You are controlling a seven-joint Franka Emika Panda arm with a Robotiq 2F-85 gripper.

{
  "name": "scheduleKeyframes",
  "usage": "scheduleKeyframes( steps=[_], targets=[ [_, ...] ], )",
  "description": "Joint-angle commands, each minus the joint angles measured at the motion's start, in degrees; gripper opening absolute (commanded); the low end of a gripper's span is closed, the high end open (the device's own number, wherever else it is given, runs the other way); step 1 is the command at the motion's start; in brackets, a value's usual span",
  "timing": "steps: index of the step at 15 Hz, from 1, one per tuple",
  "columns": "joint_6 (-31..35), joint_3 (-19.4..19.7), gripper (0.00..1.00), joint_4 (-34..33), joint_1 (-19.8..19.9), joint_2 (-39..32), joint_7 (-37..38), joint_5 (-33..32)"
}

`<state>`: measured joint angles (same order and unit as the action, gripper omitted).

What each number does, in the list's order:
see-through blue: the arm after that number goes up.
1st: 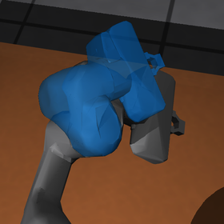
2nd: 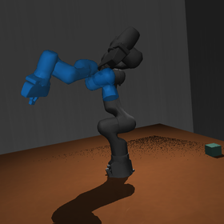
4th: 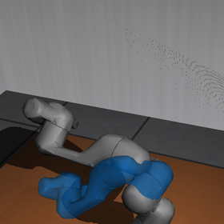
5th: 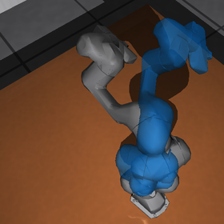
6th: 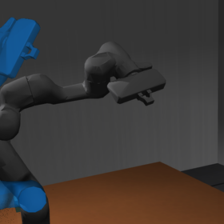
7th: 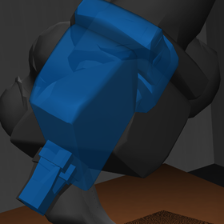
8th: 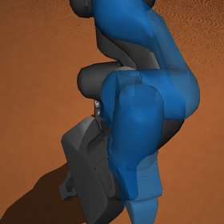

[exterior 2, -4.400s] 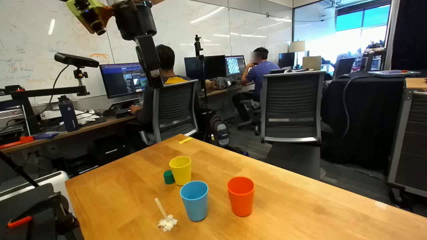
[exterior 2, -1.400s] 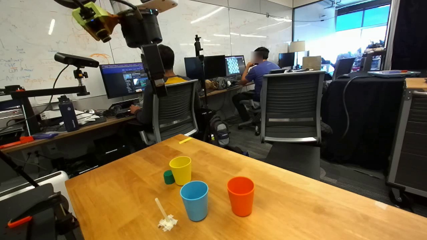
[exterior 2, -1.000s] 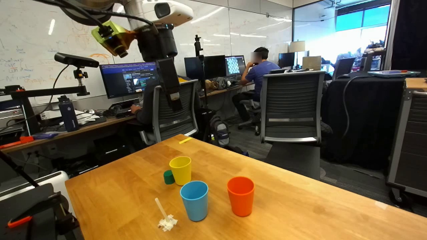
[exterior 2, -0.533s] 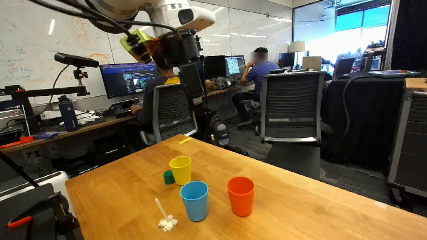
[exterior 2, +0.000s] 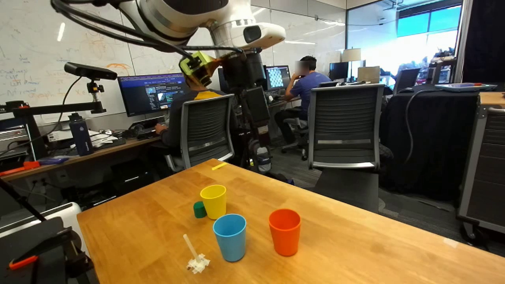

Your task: Stack the cups

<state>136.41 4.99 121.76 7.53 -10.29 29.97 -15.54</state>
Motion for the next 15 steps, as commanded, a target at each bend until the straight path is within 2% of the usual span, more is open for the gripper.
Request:
scheduleKeyframes(
  steps=[1, 7, 15],
  targets=[
    [-0.77, 2.35, 1.00, -6.11, -2.87, -4.96, 3.49, -1.10],
    [-1.31, 3.32, 1.00, -12.25, -5.85, -11.42, 7.45, 0.36],
    [-0.74, 5.33, 1.00, -14.51, -8.13, -18.95, 10.71, 0.54]
  ],
)
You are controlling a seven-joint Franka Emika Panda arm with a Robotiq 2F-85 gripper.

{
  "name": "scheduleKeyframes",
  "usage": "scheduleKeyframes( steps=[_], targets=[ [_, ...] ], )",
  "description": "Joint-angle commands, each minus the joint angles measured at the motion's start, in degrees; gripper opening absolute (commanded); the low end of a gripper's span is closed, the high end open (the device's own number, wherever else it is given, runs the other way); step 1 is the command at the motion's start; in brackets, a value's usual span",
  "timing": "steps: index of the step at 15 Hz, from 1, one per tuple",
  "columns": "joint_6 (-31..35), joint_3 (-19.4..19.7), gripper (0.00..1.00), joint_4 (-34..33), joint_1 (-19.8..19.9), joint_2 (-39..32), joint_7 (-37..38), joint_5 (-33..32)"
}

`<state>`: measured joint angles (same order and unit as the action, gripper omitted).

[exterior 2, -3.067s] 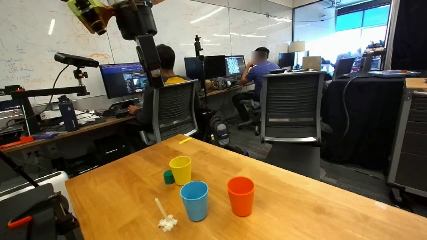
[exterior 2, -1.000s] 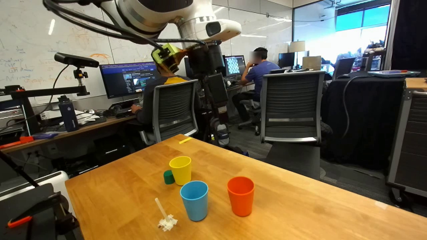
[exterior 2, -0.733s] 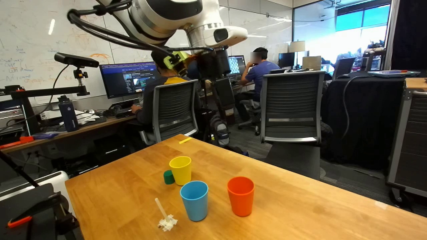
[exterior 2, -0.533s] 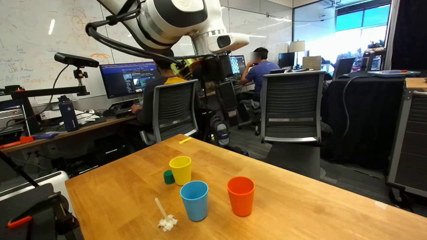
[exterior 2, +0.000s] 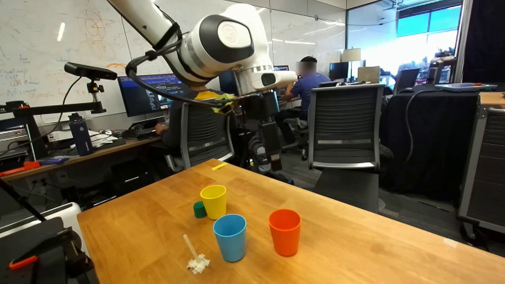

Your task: Stack the cups

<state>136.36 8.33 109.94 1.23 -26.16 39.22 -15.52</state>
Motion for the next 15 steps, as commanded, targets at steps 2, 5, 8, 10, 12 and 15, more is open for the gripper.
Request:
scheduleKeyframes(
  steps=[2, 5, 8, 10, 12, 15],
  targets=[
    [-0.41, 2.42, 1.00, -3.10, -2.13, -4.65, 1.87, 0.65],
    [-0.62, 2.86, 1.00, -4.15, -2.66, -6.55, 2.30, 0.83],
    [-0.68, 3.05, 1.00, -6.17, -2.83, -8.95, 2.70, 1.32],
    [-0.90, 3.08, 1.00, -8.05, -2.78, -10.63, 2.77, 1.88],
    [-1.00, 3.29, 1.00, -9.90, -2.72, -12.44, 2.99, 2.37],
    [-1.15, 3.62, 1.00, -12.30, -2.74, -15.04, 3.25, 3.09]
  ],
)
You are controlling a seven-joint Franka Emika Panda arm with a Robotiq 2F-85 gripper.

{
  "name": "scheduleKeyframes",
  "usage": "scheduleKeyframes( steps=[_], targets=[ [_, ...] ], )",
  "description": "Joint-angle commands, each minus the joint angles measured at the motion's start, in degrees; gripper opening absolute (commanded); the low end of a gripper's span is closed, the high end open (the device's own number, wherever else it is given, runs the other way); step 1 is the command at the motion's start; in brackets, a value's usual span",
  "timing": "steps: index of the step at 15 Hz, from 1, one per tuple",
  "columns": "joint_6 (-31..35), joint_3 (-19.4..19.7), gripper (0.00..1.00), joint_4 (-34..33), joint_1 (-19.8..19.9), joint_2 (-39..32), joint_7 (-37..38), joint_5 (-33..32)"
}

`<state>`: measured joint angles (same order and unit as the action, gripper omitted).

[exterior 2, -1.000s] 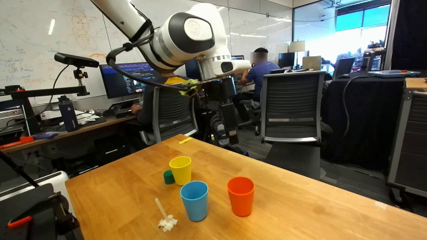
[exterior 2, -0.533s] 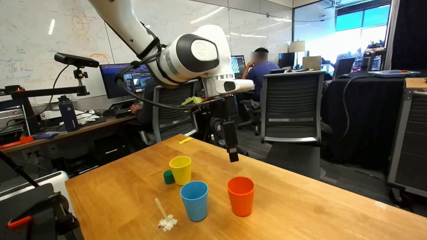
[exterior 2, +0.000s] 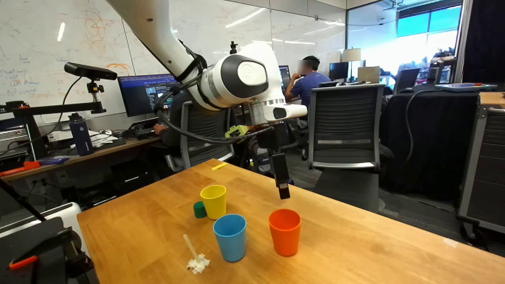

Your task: Stack the cups

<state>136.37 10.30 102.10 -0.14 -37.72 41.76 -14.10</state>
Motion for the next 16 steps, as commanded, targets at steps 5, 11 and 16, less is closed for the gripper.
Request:
scheduleKeyframes(
  steps=[5, 11, 16],
  targets=[
    [-1.62, 1.51, 1.00, -6.44, -1.65, -6.92, 1.23, 3.83],
    [-1.72, 1.69, 1.00, -7.08, -3.55, -9.56, 2.22, 4.87],
    [-1.93, 1.64, 1.00, -8.80, -3.54, -11.06, 1.91, 5.72]
  ],
)
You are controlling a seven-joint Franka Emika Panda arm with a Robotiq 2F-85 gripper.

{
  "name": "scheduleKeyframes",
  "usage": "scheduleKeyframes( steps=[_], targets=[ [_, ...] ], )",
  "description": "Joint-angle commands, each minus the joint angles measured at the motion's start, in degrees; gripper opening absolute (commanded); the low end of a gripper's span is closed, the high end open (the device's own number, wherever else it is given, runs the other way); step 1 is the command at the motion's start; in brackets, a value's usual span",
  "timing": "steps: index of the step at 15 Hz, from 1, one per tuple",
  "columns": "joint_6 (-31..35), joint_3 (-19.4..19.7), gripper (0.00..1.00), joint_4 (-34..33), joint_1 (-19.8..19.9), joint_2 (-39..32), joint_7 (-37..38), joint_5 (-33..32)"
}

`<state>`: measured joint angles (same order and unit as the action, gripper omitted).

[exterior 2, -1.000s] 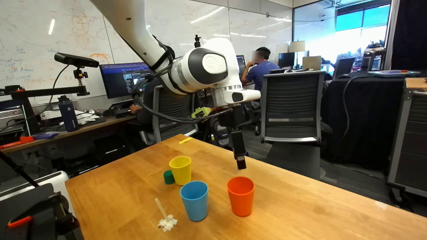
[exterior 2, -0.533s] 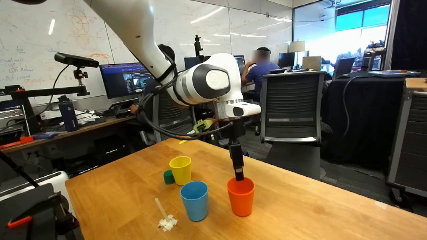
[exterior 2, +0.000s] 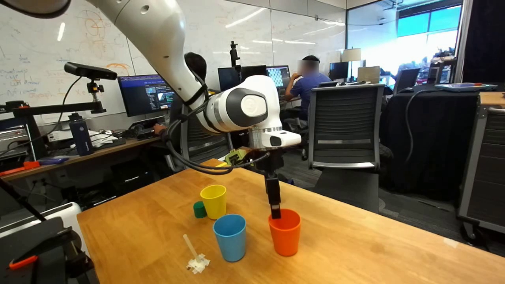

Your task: Stack the cups

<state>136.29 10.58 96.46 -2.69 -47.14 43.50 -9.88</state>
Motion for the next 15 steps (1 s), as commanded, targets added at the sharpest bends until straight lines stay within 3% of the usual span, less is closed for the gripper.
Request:
scheduleKeyframes(
  steps=[1, 7, 8, 9, 15],
  targets=[
    [-1.82, 1.43, 1.00, -3.48, -0.92, -1.96, 0.14, 1.57],
    [-2.08, 2.26, 1.00, -5.21, -0.52, -3.44, -0.23, 1.55],
    [-1.89, 2.38, 0.91, -5.48, -0.45, -3.62, -0.24, 1.57],
    [-1.72, 2.40, 0.74, -5.71, -0.30, -3.77, -0.44, 1.62],
    [-1.50, 2.85, 0.27, -6.81, 0.08, -4.61, -0.32, 1.71]
  ],
)
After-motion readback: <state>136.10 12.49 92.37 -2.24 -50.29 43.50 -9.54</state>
